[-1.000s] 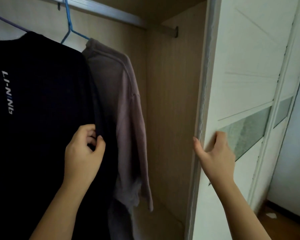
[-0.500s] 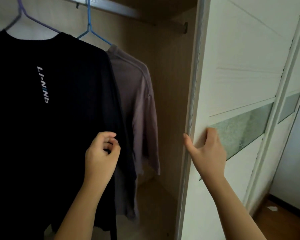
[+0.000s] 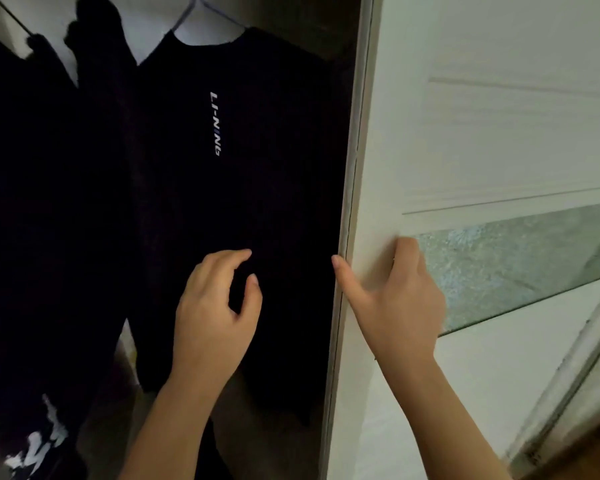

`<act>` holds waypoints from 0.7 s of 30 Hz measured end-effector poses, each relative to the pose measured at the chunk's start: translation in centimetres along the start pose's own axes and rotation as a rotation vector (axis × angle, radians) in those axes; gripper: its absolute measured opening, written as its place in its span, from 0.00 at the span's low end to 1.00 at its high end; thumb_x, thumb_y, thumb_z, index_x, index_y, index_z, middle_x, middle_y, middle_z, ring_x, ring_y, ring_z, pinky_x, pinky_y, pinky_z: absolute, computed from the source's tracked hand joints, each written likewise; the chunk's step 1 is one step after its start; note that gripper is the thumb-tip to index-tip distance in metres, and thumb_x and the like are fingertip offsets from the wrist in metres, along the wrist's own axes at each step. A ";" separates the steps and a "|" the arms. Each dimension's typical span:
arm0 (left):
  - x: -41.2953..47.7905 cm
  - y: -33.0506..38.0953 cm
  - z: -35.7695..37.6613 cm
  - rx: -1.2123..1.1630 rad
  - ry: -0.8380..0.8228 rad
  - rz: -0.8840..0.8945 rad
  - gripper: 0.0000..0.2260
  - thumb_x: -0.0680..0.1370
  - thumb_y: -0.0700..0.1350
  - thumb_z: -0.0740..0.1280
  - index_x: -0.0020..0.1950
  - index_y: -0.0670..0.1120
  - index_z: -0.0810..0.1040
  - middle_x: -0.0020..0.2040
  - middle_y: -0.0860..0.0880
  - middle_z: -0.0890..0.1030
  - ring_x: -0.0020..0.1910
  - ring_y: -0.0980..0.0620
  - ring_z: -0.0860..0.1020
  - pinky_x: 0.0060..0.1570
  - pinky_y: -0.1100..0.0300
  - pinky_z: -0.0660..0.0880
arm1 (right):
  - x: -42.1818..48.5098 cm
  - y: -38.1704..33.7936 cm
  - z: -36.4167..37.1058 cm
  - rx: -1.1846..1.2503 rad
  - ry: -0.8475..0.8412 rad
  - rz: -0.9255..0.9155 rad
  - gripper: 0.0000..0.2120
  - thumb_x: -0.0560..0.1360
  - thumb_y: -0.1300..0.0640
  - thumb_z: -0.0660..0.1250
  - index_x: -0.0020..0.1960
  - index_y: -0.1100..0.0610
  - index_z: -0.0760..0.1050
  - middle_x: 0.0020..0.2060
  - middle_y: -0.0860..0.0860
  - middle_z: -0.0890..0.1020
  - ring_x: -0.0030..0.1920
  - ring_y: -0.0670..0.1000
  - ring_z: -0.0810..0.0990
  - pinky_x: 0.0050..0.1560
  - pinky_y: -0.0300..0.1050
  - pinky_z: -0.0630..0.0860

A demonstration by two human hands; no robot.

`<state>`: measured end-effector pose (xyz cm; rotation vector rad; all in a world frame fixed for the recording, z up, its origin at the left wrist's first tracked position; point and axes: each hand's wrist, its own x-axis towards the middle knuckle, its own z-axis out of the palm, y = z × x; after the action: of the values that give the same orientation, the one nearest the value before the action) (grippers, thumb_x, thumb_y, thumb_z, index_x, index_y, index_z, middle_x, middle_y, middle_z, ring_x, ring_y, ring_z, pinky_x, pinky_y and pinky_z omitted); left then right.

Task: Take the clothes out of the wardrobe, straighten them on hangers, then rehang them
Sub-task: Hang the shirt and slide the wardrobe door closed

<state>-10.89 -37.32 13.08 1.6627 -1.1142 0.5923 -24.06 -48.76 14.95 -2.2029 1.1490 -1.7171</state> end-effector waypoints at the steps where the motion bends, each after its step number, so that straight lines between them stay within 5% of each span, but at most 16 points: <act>1: -0.3 -0.2 -1.0 0.041 0.024 -0.003 0.18 0.75 0.51 0.57 0.59 0.44 0.74 0.54 0.50 0.77 0.55 0.54 0.74 0.54 0.63 0.68 | -0.6 -0.9 0.2 0.019 -0.008 -0.016 0.29 0.65 0.33 0.59 0.43 0.61 0.67 0.32 0.50 0.69 0.29 0.51 0.64 0.27 0.30 0.51; 12: -2.9 -2.5 -12.2 0.504 0.339 0.095 0.13 0.76 0.42 0.60 0.59 0.41 0.73 0.59 0.40 0.76 0.60 0.46 0.71 0.59 0.57 0.65 | -6.3 -11.1 1.7 0.216 -0.185 -0.181 0.29 0.64 0.32 0.61 0.43 0.58 0.65 0.30 0.52 0.74 0.25 0.47 0.61 0.25 0.28 0.49; 21: -5.9 -4.6 -19.8 0.751 0.600 0.032 0.16 0.75 0.41 0.63 0.63 0.39 0.71 0.64 0.35 0.71 0.67 0.41 0.65 0.69 0.55 0.59 | -9.8 -17.4 2.8 0.296 -0.304 -0.349 0.27 0.67 0.34 0.61 0.44 0.60 0.70 0.32 0.52 0.76 0.21 0.49 0.71 0.27 0.24 0.47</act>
<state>-7.00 -16.53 13.62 1.8713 -0.4872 1.5465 -13.84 -31.37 15.30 -2.4569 0.4313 -1.4658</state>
